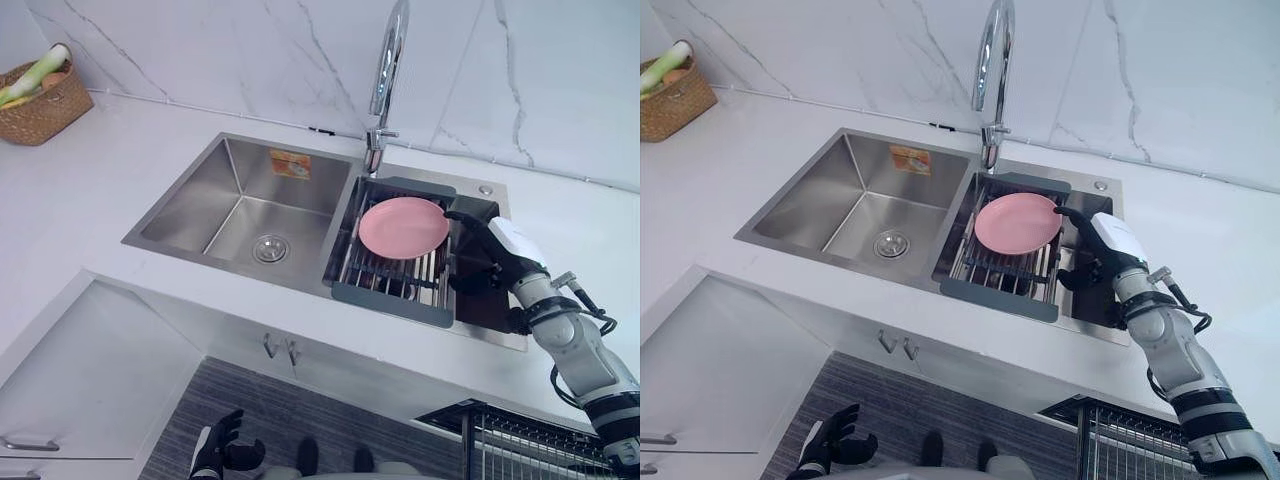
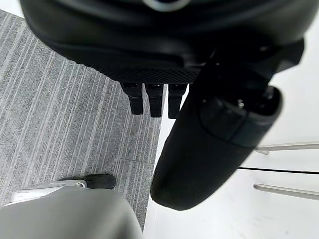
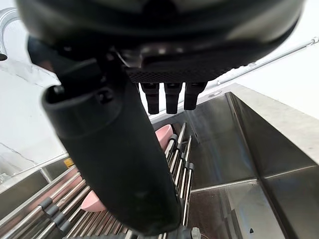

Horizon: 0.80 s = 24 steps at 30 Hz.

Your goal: Walk over to the sink, pick up the cup, carry it to the dishwasher, place the cup inside the dishwasher, then close the dishwasher door

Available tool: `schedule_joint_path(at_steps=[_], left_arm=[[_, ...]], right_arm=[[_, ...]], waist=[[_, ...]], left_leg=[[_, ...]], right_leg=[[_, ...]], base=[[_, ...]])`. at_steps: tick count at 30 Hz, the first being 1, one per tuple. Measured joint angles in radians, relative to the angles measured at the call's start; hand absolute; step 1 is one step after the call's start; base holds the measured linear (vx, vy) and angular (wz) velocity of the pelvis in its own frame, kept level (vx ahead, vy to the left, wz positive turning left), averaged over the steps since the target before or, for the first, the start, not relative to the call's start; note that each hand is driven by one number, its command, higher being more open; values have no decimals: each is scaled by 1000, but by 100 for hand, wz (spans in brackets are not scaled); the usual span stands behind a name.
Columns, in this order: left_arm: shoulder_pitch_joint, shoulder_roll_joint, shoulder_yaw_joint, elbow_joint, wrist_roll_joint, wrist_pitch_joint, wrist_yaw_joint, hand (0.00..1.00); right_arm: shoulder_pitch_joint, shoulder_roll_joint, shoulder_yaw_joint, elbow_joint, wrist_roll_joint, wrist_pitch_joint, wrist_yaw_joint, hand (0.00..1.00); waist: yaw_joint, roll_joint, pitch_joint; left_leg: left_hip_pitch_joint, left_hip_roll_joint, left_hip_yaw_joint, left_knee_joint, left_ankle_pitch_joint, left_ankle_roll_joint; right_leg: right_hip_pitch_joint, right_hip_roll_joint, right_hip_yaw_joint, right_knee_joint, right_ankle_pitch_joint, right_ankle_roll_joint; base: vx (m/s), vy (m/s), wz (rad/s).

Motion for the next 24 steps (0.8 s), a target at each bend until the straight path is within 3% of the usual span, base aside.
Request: schedule_joint_path(at_steps=[17,24], left_arm=[[1,-5,11,0,0,0,0,90],[-2,-5,11,0,0,1,0,90]], right_arm=[[-12,0,-3,-106,-40,-7,-23,90],[-61,-1,-3,-127,-40,-18,-25,90]], waist=[[-11,-1,8],[-1,-2,13]], left_leg=[[22,1,6,-10,-2,-4],[28,3,13,-16,-3,-3]], right_leg=[[14,0,7,4,-1,0],[15,1,16,5,-1,0]], base=[[0,0,0],[7,-2,-3]])
